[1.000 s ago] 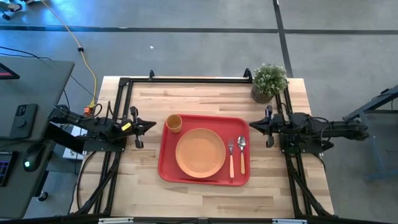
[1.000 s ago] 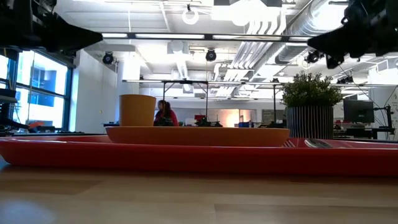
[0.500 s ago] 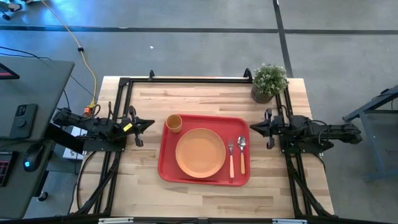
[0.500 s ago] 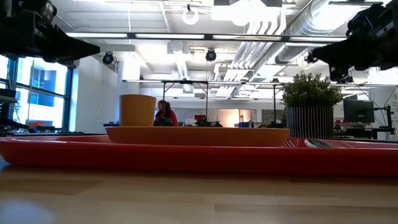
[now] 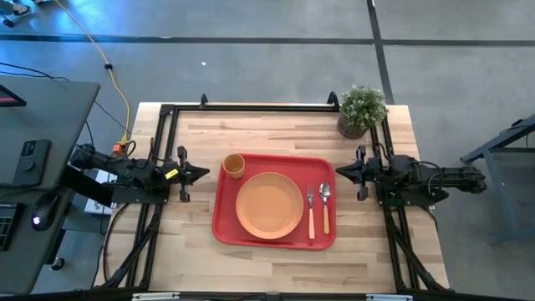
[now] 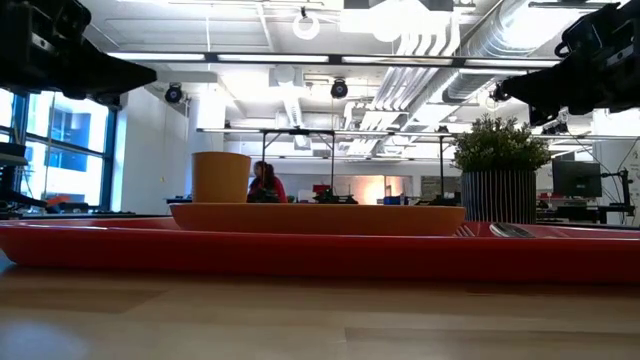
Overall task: Pick and place plate/cup/fork/spoon on tray
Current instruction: Return to Home Position
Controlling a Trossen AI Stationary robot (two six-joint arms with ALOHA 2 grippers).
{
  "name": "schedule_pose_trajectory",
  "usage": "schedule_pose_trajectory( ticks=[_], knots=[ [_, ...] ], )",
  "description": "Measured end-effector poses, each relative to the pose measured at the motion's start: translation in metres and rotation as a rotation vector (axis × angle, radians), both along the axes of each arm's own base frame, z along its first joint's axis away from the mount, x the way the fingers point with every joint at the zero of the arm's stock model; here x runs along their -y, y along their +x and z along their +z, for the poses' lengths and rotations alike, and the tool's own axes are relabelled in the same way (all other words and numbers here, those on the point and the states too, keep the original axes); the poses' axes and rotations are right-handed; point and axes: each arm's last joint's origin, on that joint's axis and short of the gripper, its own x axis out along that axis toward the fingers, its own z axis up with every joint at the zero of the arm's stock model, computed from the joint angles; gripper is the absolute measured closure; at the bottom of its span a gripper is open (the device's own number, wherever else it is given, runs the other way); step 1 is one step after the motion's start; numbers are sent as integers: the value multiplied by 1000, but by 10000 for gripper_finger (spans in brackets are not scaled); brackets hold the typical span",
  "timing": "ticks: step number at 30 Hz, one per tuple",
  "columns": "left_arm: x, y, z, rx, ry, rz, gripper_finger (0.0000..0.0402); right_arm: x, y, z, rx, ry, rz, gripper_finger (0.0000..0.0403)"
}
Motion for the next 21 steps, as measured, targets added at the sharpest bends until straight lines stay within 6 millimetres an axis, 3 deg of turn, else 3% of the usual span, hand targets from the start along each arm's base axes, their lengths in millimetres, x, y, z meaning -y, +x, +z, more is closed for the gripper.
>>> schedule_pose_trajectory(
  ticks=[4,12,16,21],
  knots=[
    [2,2,-2,-23,-27,-42,401,0,0,-1,-9,-38,3,403],
    [6,8,-11,-107,-147,-112,401,0,1,-2,-19,53,6,403],
    [11,9,-11,-125,-113,-262,401,0,1,-2,-16,102,8,402],
    [9,4,3,-28,1,-284,401,0,1,-2,-15,121,11,402]
  ],
)
